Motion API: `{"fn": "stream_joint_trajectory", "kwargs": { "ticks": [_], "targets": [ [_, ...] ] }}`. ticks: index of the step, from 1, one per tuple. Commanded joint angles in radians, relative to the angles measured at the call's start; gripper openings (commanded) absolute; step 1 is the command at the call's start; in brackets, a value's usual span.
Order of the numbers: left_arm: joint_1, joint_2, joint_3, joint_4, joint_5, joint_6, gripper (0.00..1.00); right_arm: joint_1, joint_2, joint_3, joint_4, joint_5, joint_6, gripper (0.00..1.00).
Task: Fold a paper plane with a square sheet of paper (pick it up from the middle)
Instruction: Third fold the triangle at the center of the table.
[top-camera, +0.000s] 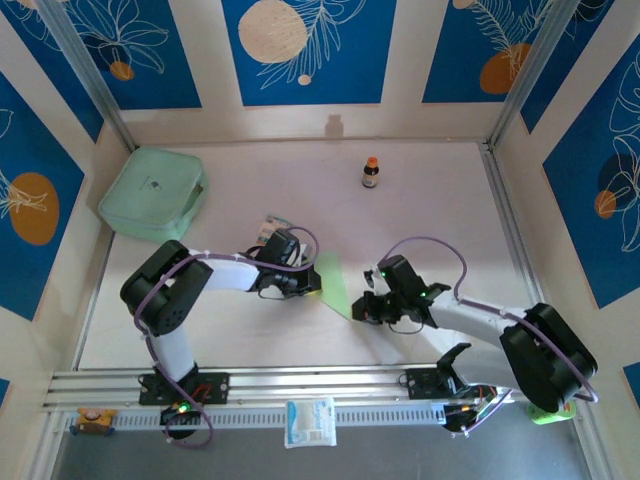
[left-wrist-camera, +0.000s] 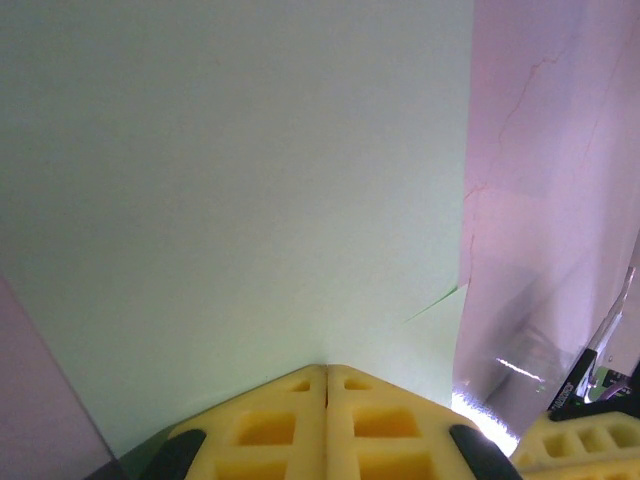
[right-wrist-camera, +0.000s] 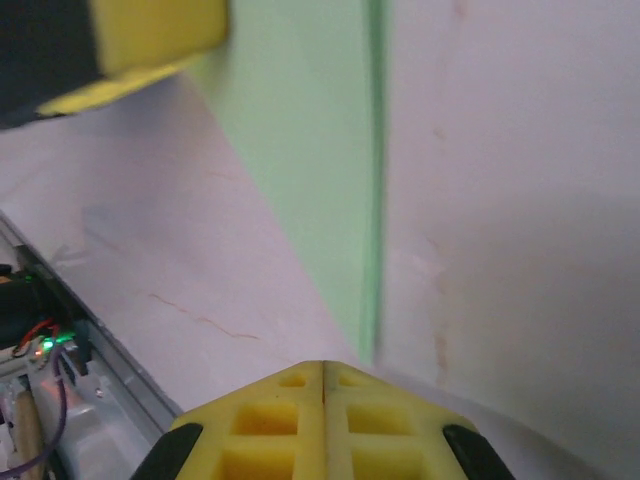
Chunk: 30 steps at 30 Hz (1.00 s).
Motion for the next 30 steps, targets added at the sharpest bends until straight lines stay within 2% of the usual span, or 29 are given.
{"fn": "stream_joint_trajectory", "kwargs": {
  "ticks": [1, 5, 9, 15, 19, 25, 30],
  "targets": [
    [0.012, 0.02, 0.007, -0.062, -0.021, 0.02, 0.05, -0.003, 0.07, 0.077, 0.012, -0.056, -0.031, 0.04],
    [0.013, 0.018, 0.011, -0.062, -0.017, 0.02, 0.06, 0.003, 0.228, 0.155, 0.052, -0.081, -0.032, 0.04],
    [0.012, 0.014, 0.052, -0.103, -0.01, 0.037, 0.08, 0.015, 0.335, 0.191, -0.009, -0.021, -0.028, 0.03],
    [0.013, -0.032, 0.123, -0.157, -0.01, 0.073, 0.14, 0.021, 0.333, 0.125, 0.014, 0.02, 0.023, 0.01],
    [0.004, -0.062, 0.13, -0.16, -0.012, 0.055, 0.08, 0.028, 0.342, 0.119, 0.004, 0.067, 0.089, 0.0],
    [-0.047, -0.088, 0.03, -0.049, 0.012, -0.041, 0.05, 0.036, 0.337, 0.122, -0.025, 0.106, 0.109, 0.0],
    [-0.07, -0.043, -0.012, 0.024, 0.059, -0.061, 0.05, 0.036, 0.334, 0.118, -0.027, 0.109, 0.114, 0.0]
  ]
}}
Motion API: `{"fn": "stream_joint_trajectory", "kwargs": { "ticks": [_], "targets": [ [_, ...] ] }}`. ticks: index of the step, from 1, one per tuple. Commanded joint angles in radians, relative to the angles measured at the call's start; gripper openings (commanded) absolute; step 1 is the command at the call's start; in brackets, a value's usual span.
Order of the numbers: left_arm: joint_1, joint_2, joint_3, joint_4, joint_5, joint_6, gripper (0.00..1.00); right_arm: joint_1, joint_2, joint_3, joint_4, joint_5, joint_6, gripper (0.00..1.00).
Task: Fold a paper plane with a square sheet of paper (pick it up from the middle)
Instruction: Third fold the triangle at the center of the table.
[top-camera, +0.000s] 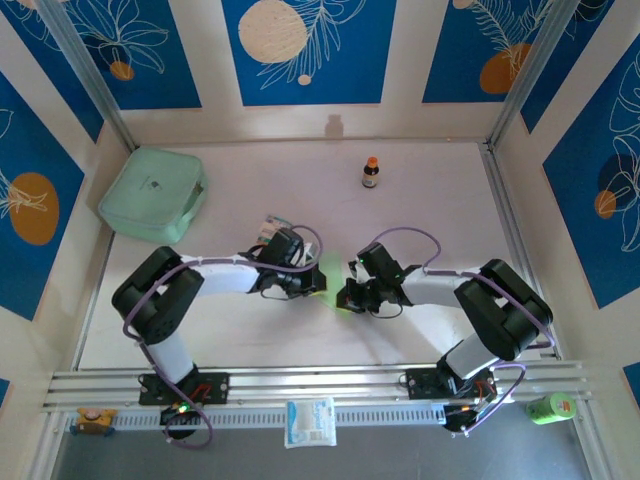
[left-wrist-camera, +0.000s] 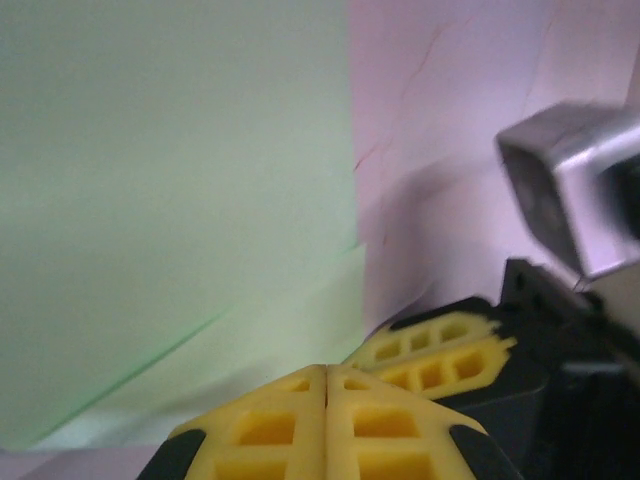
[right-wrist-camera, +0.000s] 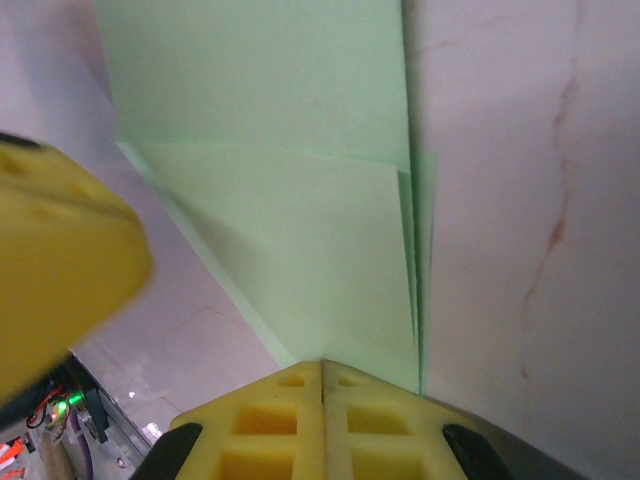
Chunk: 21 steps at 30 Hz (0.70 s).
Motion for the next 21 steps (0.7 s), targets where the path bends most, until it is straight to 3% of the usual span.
{"fn": "stream_joint_trajectory", "kwargs": {
  "ticks": [1, 8, 21],
  "targets": [
    [-0.013, 0.029, -0.021, 0.062, 0.039, -0.025, 0.05, 0.006, 0.021, -0.039, -0.108, 0.09, 0.018, 0.0],
    [0.028, 0.036, -0.033, -0.004, -0.041, 0.023, 0.05, 0.006, 0.033, -0.047, -0.105, 0.077, 0.007, 0.0],
    [0.162, 0.052, -0.089, -0.021, -0.025, 0.157, 0.04, 0.003, 0.027, -0.061, -0.102, 0.078, 0.003, 0.0]
  ]
}}
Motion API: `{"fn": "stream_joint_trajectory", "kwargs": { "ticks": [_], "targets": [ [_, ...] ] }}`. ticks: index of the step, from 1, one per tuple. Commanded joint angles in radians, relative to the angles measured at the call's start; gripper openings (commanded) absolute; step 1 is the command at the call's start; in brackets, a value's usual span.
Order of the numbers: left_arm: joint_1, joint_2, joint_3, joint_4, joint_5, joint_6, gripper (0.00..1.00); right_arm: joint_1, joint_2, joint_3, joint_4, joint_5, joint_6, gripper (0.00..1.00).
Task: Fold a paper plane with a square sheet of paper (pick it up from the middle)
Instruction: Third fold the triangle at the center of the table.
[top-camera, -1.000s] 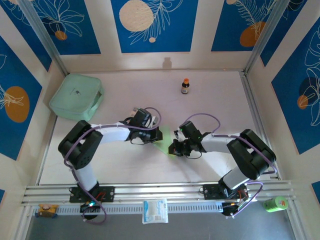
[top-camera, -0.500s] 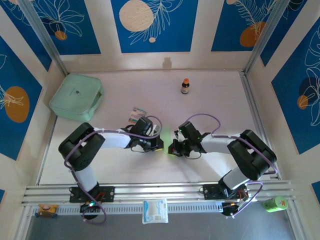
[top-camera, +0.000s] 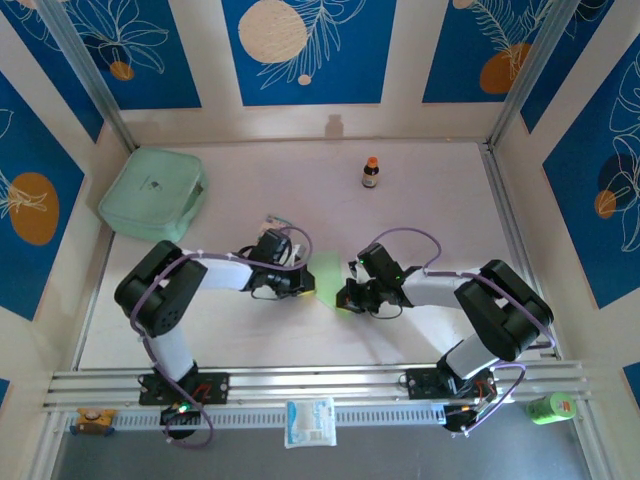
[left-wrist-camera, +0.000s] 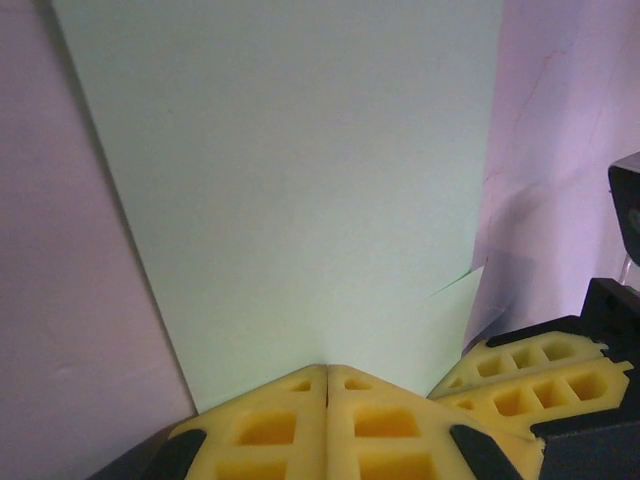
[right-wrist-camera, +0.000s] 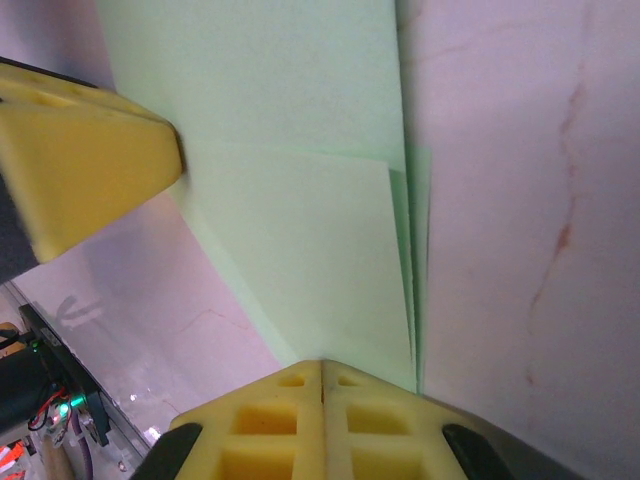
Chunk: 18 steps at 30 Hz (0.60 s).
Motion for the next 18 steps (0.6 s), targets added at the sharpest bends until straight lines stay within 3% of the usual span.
{"fn": "stream_joint_trajectory", "kwargs": {
  "ticks": [1, 11, 18],
  "targets": [
    [0.053, 0.005, -0.045, -0.049, -0.058, 0.06, 0.04, -0.001, 0.03, -0.047, -0.13, 0.074, -0.002, 0.0],
    [0.089, -0.068, -0.025, -0.128, -0.071, 0.133, 0.04, -0.004, 0.007, -0.061, -0.106, 0.05, -0.018, 0.0],
    [0.087, -0.221, -0.003, -0.197, -0.084, 0.113, 0.05, -0.005, -0.09, -0.06, -0.089, 0.016, -0.068, 0.03]
  ]
}}
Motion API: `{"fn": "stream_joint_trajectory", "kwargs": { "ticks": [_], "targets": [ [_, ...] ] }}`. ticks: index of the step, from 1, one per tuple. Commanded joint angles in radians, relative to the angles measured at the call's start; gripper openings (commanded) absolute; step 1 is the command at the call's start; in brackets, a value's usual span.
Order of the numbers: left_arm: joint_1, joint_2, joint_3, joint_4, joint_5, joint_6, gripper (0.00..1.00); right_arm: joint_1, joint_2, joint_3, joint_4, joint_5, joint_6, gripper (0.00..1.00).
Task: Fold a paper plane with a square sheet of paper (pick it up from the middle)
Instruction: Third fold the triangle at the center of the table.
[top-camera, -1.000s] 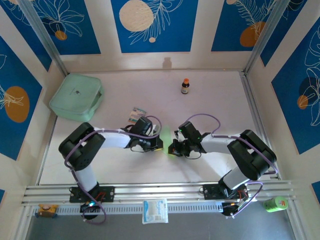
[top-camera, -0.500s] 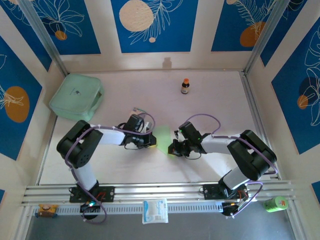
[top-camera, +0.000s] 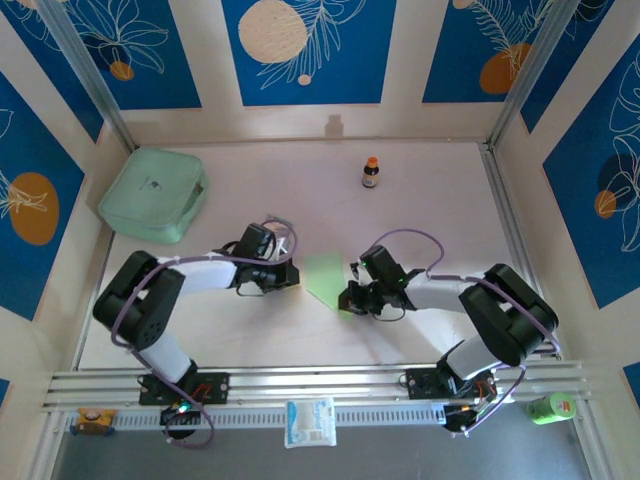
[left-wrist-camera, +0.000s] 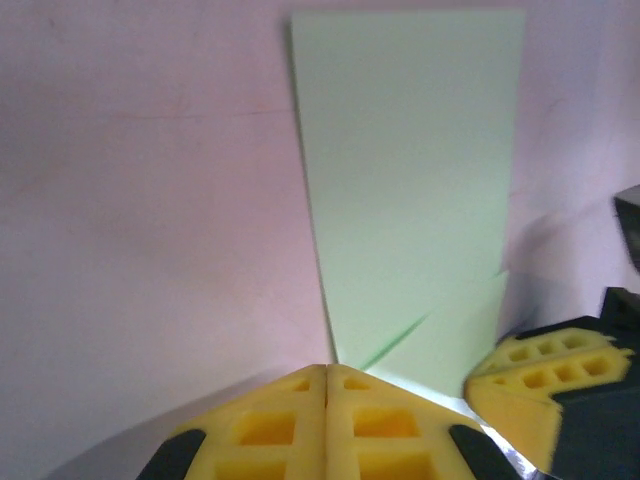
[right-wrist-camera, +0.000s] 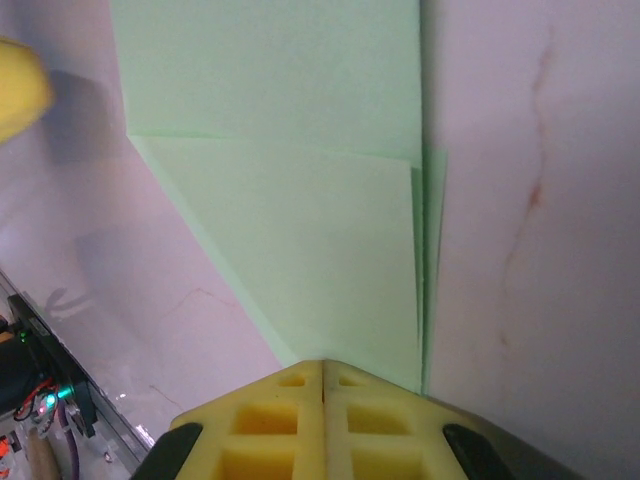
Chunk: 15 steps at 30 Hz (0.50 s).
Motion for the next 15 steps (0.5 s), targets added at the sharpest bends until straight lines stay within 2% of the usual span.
{"fn": "stream_joint_trajectory", "kwargs": {
  "ticks": [1, 4, 8, 11, 15],
  "targets": [
    [0.007, -0.083, 0.02, -0.057, -0.022, 0.015, 0.05, -0.003, -0.069, -0.028, -0.075, 0.005, -0.051, 0.03],
    [0.007, -0.128, 0.015, -0.06, -0.033, 0.013, 0.06, -0.008, -0.149, -0.011, -0.134, 0.065, -0.074, 0.07],
    [0.005, -0.179, -0.02, -0.007, -0.041, -0.016, 0.09, -0.056, -0.212, -0.002, -0.218, 0.161, -0.081, 0.22],
    [0.005, -0.206, -0.046, 0.023, -0.059, -0.022, 0.14, -0.111, -0.206, 0.001, -0.206, 0.123, -0.092, 0.33],
    [0.005, -0.245, -0.068, 0.024, -0.107, -0.012, 0.16, -0.132, -0.143, 0.045, -0.17, 0.037, -0.108, 0.4]
  ]
}}
